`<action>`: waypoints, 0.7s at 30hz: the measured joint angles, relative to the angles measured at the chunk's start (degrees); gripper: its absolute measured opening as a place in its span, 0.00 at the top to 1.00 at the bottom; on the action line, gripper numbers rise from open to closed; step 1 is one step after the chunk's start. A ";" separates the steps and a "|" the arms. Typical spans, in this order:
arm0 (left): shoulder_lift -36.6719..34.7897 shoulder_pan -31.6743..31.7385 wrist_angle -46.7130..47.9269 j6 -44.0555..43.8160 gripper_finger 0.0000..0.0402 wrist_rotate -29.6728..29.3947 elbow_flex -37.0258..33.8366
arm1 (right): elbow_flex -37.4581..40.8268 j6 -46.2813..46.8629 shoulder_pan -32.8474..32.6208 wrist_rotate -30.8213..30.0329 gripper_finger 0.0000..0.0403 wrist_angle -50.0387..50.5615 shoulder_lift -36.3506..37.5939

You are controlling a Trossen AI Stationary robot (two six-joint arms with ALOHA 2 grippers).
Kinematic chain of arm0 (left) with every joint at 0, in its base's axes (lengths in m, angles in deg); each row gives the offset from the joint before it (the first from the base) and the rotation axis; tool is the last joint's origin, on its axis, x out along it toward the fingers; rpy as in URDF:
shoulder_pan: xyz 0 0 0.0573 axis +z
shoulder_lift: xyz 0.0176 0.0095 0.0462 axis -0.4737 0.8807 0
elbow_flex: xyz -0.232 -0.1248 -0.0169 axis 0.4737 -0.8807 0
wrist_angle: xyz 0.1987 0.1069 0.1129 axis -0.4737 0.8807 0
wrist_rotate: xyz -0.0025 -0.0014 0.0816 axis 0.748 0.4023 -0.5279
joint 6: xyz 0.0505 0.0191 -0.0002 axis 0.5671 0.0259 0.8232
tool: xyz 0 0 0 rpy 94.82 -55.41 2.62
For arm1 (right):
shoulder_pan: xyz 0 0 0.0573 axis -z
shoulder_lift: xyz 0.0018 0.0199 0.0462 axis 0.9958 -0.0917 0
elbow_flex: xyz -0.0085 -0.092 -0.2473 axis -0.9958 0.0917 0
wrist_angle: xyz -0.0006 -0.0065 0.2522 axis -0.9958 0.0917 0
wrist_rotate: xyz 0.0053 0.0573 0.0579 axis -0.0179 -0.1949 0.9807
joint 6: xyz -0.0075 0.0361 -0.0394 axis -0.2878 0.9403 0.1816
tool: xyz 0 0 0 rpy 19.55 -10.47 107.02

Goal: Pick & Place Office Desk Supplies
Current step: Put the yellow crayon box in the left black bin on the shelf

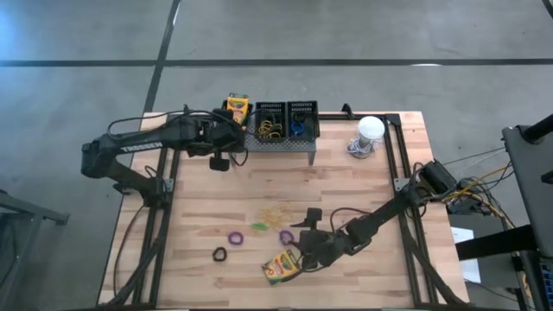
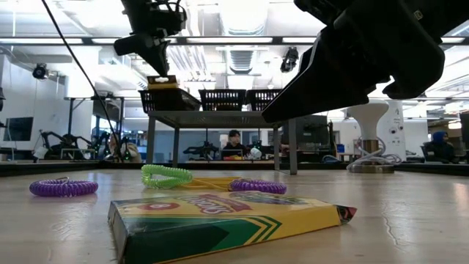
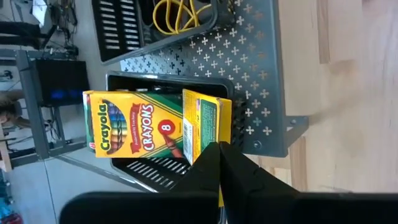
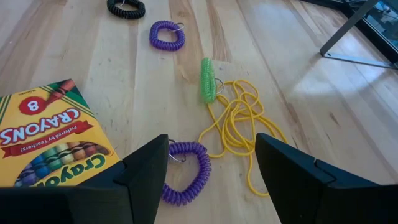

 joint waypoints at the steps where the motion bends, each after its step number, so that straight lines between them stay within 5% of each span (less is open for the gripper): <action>1: 0.02 0.00 0.00 0.13 0.99 0.00 0.06 | 0.00 0.00 0.00 -0.01 0.41 0.00 -0.01; 21: 0.02 4.00 -8.94 8.73 1.00 -5.77 4.59 | 0.11 0.09 0.00 -0.01 0.41 0.00 -0.01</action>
